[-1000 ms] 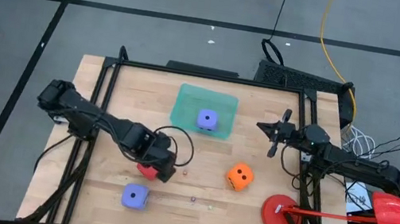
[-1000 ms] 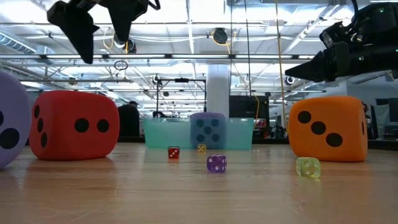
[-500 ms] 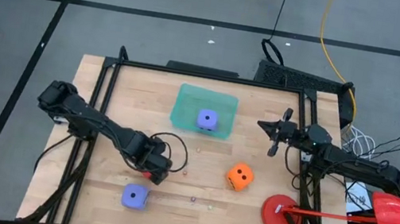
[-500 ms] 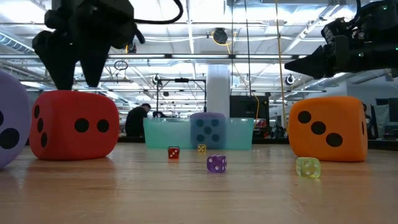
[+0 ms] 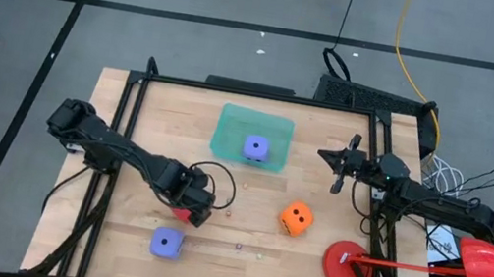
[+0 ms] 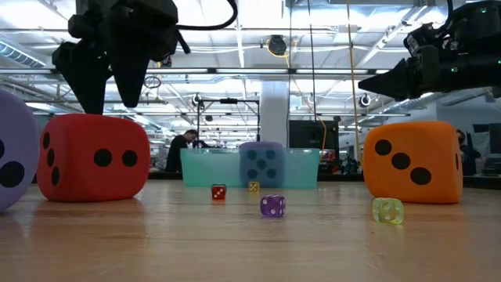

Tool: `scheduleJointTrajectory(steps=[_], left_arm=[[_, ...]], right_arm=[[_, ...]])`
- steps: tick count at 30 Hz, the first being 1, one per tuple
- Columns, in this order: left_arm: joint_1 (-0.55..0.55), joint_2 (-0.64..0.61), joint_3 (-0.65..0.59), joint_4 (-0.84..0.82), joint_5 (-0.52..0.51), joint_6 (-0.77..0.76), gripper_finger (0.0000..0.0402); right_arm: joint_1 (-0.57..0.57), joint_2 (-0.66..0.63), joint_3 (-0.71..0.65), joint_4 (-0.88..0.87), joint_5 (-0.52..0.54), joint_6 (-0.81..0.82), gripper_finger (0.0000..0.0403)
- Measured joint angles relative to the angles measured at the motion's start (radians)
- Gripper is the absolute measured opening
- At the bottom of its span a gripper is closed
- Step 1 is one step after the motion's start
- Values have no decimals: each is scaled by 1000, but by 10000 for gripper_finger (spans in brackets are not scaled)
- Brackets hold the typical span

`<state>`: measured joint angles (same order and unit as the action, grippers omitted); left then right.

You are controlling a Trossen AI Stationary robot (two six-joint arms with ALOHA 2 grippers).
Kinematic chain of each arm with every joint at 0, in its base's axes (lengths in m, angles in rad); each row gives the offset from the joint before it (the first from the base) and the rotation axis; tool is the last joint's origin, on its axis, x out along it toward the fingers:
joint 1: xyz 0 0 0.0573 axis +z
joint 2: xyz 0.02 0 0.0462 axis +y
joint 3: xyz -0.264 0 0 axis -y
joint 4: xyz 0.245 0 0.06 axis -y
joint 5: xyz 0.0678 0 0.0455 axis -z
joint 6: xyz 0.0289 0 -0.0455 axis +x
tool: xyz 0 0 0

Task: Pick & Place Dice
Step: Put the large red dice into the blue bin

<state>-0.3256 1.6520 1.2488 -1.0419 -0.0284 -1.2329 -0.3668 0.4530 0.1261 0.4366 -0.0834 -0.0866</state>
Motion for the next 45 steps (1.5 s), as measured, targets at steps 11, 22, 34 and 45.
scheduleJointTrajectory(steps=[11,22,34,45], left_arm=[[0,0,0,10,-25,-9,400],[-4,0,0,15,21,-30,400],[3,0,0,-65,57,-2,400],[11,36,0,-18,9,40,400]], right_arm=[[0,0,0,-9,0,19,0],[0,0,0,-7,0,15,0],[0,0,0,-7,0,19,0],[0,1,0,-1,0,15,0]])
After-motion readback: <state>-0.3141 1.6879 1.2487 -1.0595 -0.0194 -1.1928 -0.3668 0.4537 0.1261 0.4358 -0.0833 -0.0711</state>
